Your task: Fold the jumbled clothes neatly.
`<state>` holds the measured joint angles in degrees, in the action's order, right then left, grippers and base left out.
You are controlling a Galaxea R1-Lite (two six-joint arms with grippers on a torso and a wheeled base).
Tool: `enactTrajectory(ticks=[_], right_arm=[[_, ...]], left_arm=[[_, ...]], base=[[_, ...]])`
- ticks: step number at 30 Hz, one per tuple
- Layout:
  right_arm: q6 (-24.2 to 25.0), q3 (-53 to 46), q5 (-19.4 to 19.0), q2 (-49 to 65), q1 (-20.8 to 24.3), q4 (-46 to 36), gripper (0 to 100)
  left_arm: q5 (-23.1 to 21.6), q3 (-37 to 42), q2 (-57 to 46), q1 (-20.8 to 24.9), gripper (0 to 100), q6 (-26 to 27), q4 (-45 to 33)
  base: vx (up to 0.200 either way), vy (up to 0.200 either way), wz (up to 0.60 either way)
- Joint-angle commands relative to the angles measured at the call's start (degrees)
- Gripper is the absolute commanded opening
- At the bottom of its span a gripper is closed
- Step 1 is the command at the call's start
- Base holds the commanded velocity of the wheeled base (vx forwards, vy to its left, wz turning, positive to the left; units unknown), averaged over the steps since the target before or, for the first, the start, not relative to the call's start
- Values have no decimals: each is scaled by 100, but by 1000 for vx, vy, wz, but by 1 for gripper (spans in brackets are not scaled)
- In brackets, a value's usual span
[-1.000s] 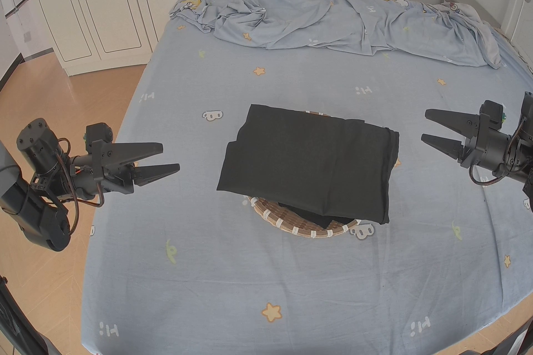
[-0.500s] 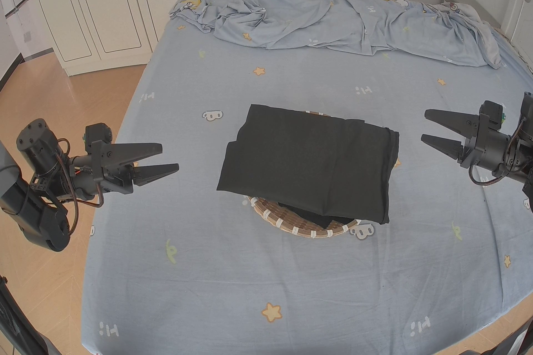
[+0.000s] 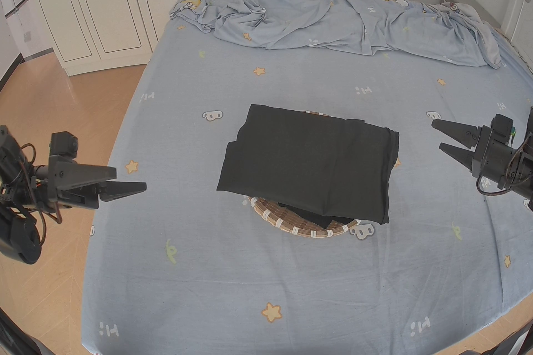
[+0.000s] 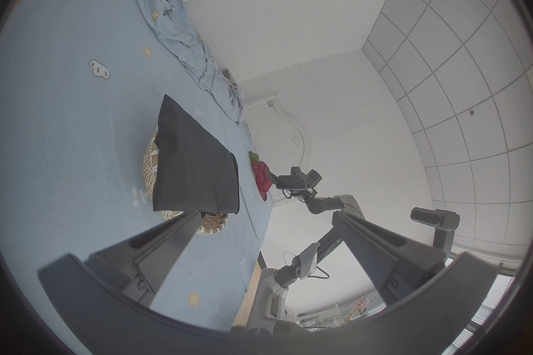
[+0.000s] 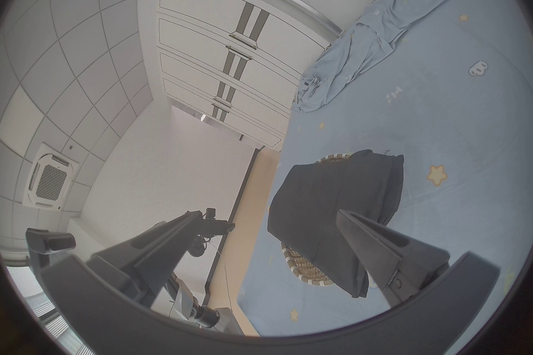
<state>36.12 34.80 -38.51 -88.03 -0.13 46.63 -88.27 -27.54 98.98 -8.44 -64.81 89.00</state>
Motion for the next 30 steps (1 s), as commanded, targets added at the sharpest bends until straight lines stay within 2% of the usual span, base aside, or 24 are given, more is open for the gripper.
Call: enactTrajectory(ticks=[1, 5, 8, 9, 16, 22, 30], right_arm=[[-184, -413, 291, 603, -48, -101, 100], [-395, -580, 406, 1191, -241, -594, 100], [-703, -747, 784, 1473, -241, -778, 100], [-887, -923, 1021, 1684, -189, -822, 100], [-1309, -1591, 1091, 2888, -110, -1182, 100], [-1617, -1608, 1390, 4795, -162, -3204, 100], [-1696, -1635, 1355, 6333, -154, -4637, 100]], left_arm=[[-173, 477, -959, -299, 100, -269, 100], [-173, 741, -1680, -431, 100, -480, 100], [-173, 891, -2190, -413, 100, -709, 100], [-173, 961, -2462, -404, 100, -885, 100], [-173, 1102, -3367, -229, 100, -1430, 100], [-173, 1119, -3991, -62, 100, -1913, 100], [-173, 1216, -4422, 474, 100, -2124, 100]], base=[[0, 0, 0], [0, 0, 0], [0, 0, 0], [0, 0, 0], [0, 0, 0], [0, 0, 0], [0, 0, 0]])
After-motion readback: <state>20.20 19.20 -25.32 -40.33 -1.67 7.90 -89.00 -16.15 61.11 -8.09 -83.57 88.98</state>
